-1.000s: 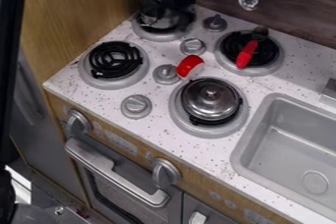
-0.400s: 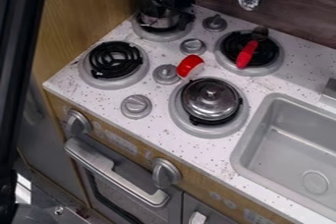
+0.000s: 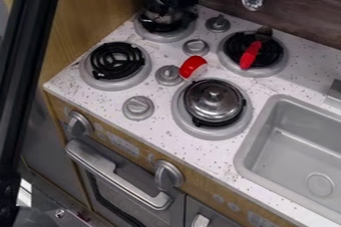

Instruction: Move the silver bowl to the bottom left burner

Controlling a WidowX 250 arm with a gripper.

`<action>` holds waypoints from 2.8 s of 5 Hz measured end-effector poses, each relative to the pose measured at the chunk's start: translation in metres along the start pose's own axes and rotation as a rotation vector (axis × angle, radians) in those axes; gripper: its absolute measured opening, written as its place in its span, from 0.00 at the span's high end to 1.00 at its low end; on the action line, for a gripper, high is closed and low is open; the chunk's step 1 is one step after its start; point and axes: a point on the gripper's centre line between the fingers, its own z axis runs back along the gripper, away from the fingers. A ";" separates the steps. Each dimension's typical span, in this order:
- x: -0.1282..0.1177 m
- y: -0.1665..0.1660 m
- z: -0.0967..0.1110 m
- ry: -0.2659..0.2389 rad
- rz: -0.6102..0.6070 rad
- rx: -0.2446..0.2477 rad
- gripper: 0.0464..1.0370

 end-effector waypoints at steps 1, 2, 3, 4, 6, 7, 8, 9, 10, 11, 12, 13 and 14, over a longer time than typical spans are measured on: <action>0.005 -0.003 -0.003 0.002 -0.006 -0.002 0.04; 0.002 -0.005 -0.005 0.006 -0.028 0.008 0.04; -0.012 -0.009 -0.006 0.014 -0.039 0.015 0.04; -0.015 -0.010 -0.004 -0.009 -0.043 0.017 0.04; 0.004 -0.007 0.005 -0.096 -0.035 0.021 0.04; 0.012 -0.008 0.006 -0.148 -0.014 0.018 0.04; 0.020 -0.005 0.007 -0.208 0.022 0.007 0.04; 0.028 -0.003 0.007 -0.254 0.039 0.006 0.04; 0.027 -0.006 -0.008 -0.265 0.042 0.002 0.04; 0.034 -0.002 -0.013 -0.285 0.037 0.016 0.04; 0.034 -0.002 -0.023 -0.286 0.045 0.022 0.04; 0.042 0.001 -0.020 -0.309 0.050 0.033 0.04; 0.042 0.002 -0.020 -0.309 0.038 0.041 0.04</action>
